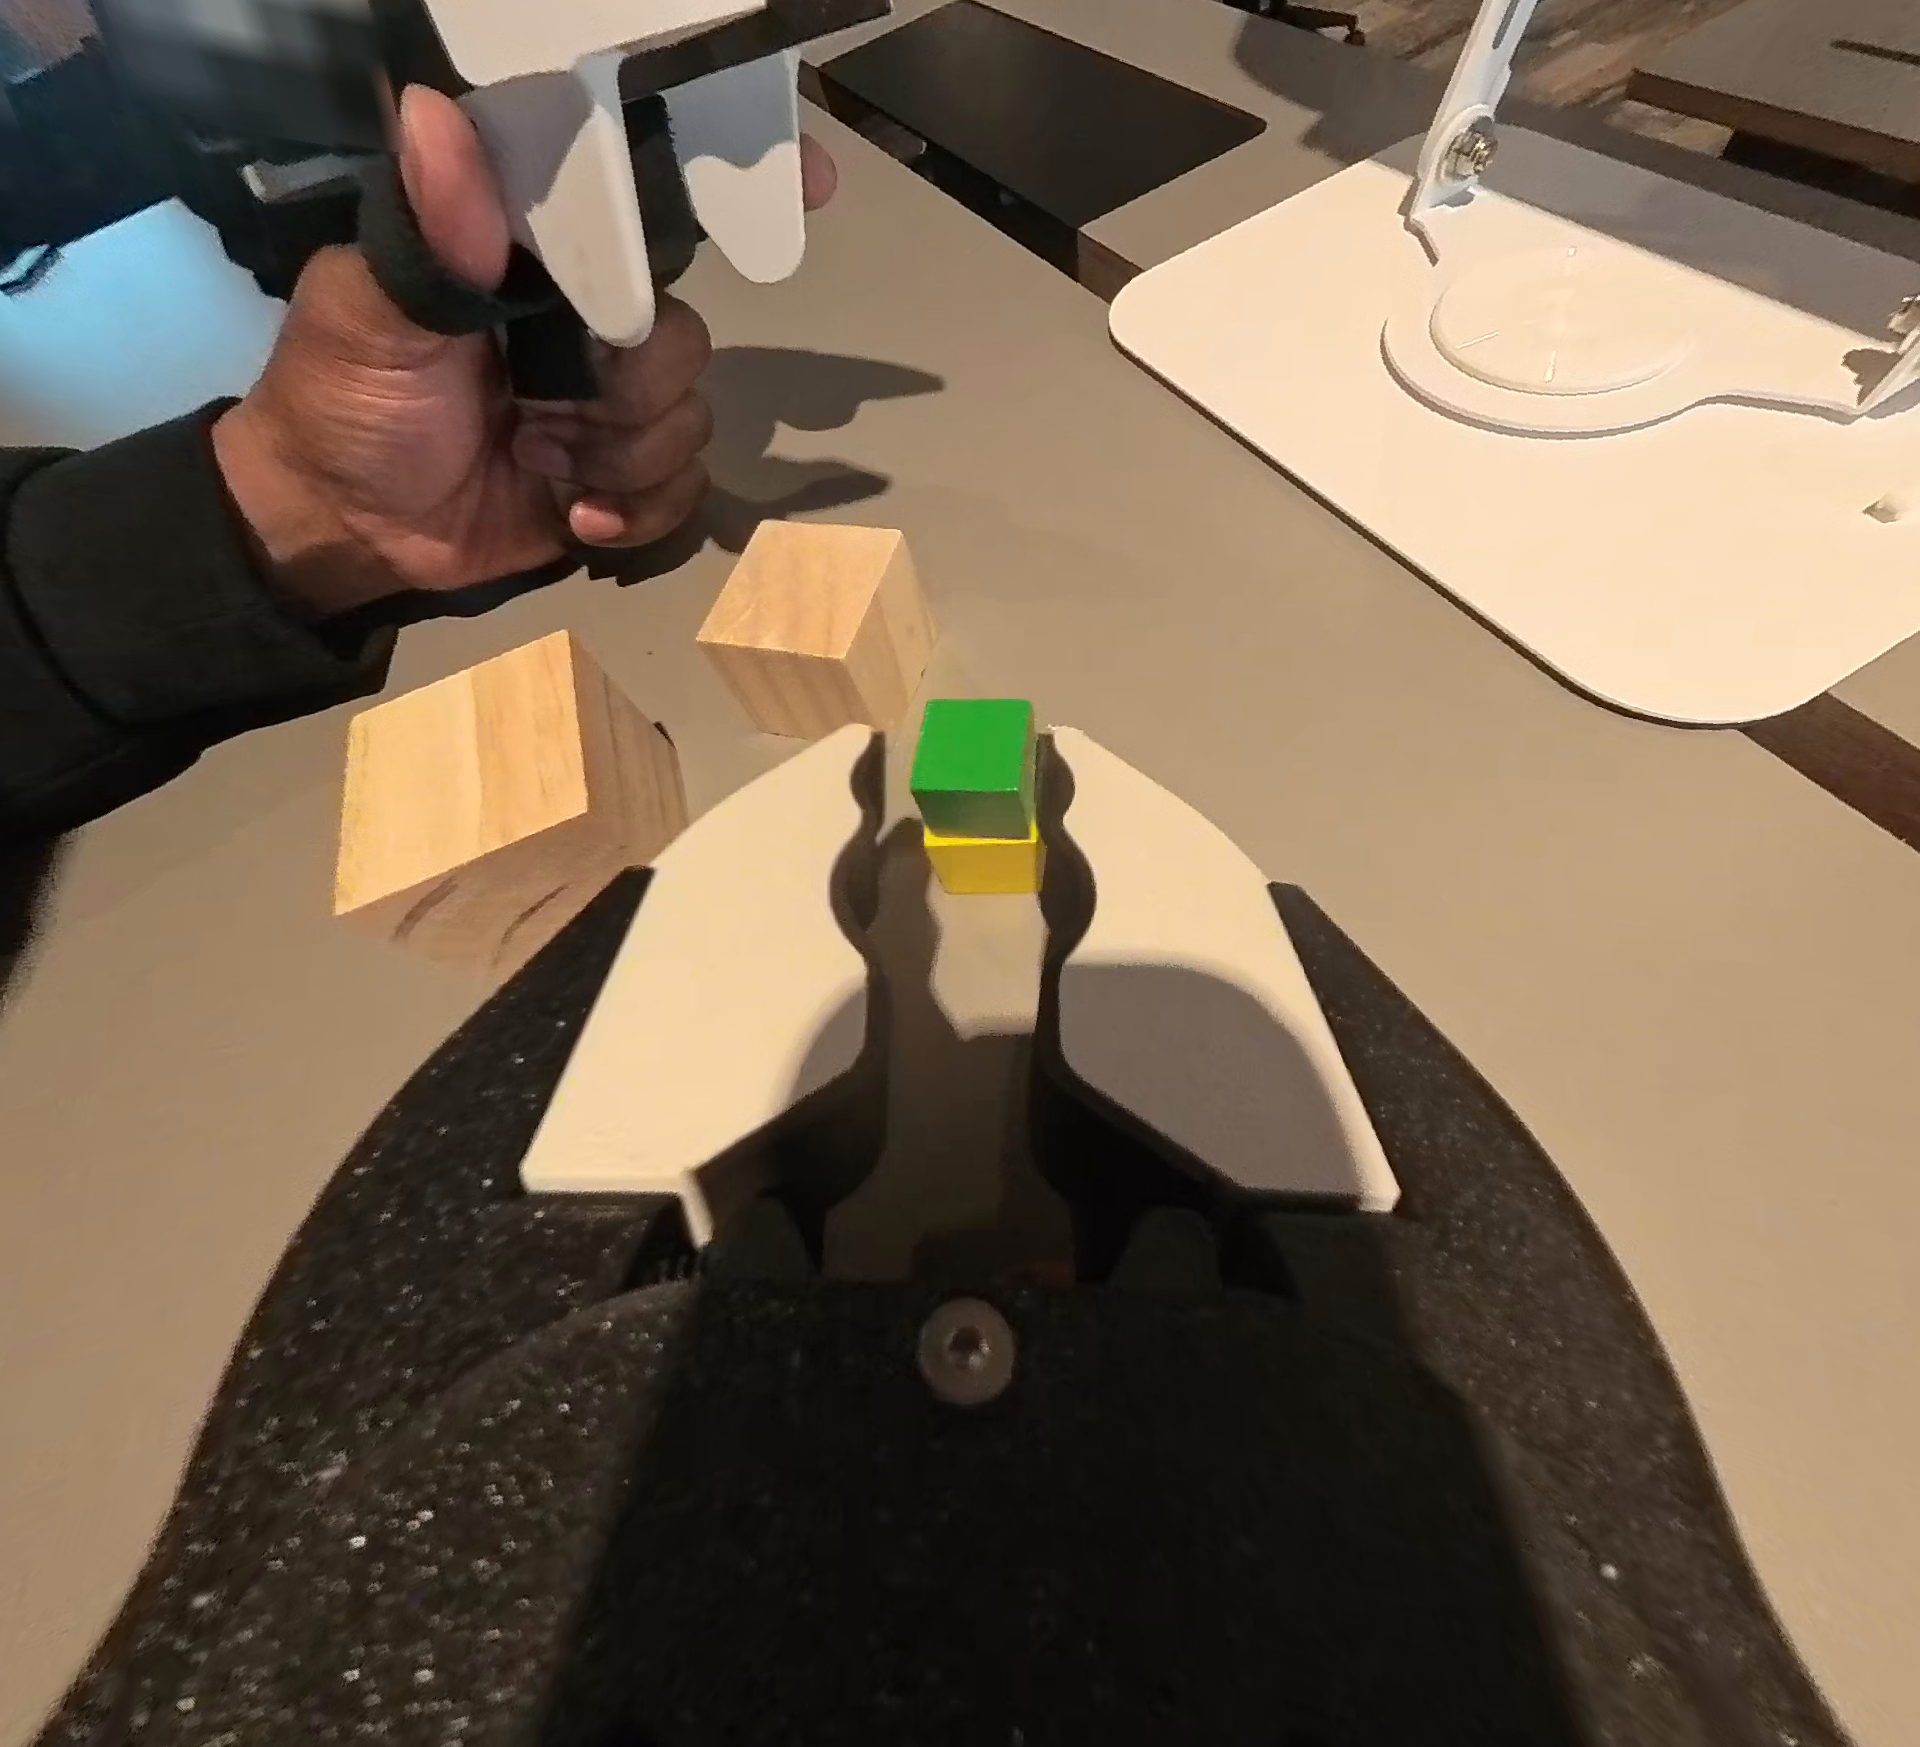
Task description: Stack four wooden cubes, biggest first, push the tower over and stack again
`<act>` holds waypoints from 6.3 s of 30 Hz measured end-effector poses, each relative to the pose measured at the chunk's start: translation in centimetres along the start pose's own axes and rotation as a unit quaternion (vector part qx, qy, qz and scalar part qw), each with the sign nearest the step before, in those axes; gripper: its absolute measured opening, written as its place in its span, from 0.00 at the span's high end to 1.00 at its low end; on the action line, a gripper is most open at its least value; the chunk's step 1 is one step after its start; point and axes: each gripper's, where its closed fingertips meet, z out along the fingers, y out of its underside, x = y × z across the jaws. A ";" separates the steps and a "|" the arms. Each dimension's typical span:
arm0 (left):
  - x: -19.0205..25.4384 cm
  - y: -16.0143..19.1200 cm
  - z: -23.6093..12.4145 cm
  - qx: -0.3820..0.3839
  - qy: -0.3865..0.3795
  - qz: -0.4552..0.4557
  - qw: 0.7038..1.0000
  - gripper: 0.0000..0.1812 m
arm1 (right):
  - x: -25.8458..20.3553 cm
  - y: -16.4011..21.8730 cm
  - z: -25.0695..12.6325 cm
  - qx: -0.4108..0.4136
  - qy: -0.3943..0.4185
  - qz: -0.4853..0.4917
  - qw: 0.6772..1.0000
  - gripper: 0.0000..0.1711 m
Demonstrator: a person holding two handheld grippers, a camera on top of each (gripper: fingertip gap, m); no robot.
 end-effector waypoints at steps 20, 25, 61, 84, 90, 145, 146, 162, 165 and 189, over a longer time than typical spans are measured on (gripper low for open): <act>4.4 7.2 -1.8 -0.258 0.122 0.108 0.952 0.72 | 0.2 1.2 0.2 -0.039 0.039 -0.005 0.998 0.76; 5.1 9.3 -1.9 -0.314 0.129 0.154 0.928 0.71 | 0.2 1.4 0.3 -0.045 0.030 0.002 0.999 0.76; 3.7 10.5 -2.3 -0.365 0.100 0.143 0.914 0.71 | -0.3 1.3 0.3 -0.042 -0.002 0.014 0.999 0.78; 6.0 6.1 -3.0 -0.239 0.212 0.147 0.936 0.76 | -1.0 0.0 -0.6 0.012 -0.081 0.057 0.995 0.77; 11.4 6.2 -5.9 -0.263 0.356 0.189 0.877 0.75 | -1.4 0.0 -0.6 0.008 -0.094 0.051 0.994 0.76; 11.5 8.2 -6.8 -0.389 0.332 0.171 0.842 0.75 | -1.0 -0.1 -0.4 0.009 -0.088 0.060 0.994 0.77; 11.5 8.2 -6.8 -0.389 0.331 0.171 0.842 0.75 | -1.0 -0.1 -0.4 0.009 -0.088 0.060 0.994 0.77; 11.9 3.6 -5.5 -0.231 0.343 0.155 0.897 0.60 | -1.0 -0.1 -0.4 0.010 -0.088 0.061 0.994 0.76; 8.5 -1.6 -4.0 -0.045 0.255 0.138 0.956 0.66 | -0.7 -0.2 -0.5 0.013 -0.076 0.062 0.995 0.75; -0.6 -0.1 -2.1 -0.045 0.053 0.120 0.990 0.72 | 0.7 1.4 0.4 -0.048 0.061 0.010 0.997 0.78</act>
